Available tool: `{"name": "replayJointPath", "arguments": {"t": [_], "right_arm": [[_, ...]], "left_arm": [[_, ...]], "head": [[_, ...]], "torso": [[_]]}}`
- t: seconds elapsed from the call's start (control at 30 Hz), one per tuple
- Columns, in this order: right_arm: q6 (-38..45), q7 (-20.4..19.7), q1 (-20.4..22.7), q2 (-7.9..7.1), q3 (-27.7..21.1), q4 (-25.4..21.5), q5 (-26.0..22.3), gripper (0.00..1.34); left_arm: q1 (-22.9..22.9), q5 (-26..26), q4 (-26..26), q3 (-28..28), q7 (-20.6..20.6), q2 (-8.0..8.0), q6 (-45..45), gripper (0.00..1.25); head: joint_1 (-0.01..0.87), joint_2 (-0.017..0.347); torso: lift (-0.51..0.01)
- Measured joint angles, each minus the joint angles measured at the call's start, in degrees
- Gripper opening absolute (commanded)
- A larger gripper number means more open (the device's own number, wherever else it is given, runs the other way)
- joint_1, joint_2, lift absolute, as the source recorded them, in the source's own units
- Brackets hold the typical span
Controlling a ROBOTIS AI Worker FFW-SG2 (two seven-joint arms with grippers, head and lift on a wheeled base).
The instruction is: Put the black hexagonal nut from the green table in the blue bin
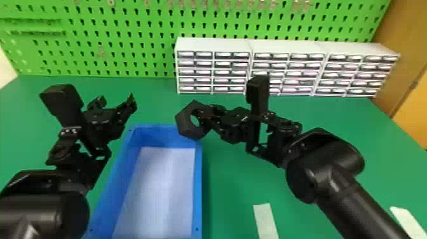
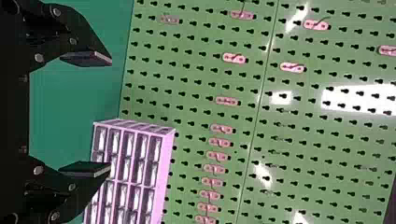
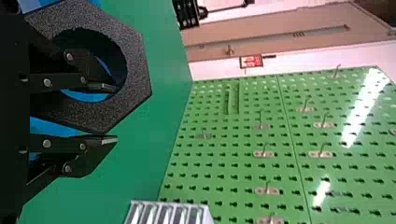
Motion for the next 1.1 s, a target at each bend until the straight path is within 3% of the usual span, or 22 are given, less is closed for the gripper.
{"name": "replayJointPath", "arguments": {"t": [0.53,1.1], "right_arm": [[-0.4,-0.2,-2.9,-0.11,8.8,1.2,-4.6,0.31],[-0.5,-0.2,-3.3,1.04,11.2,1.9,-5.9,0.34]], "left_arm": [[-0.5,-0.3,0.1,-0.5,0.0,0.00,0.0,0.79],[-1.0,-0.4,0.2,-0.9,0.0,-0.01,0.0,0.79]], "head": [[0.691,0.009],[0.691,0.009]], "torso": [[-0.097],[-0.097]]}}
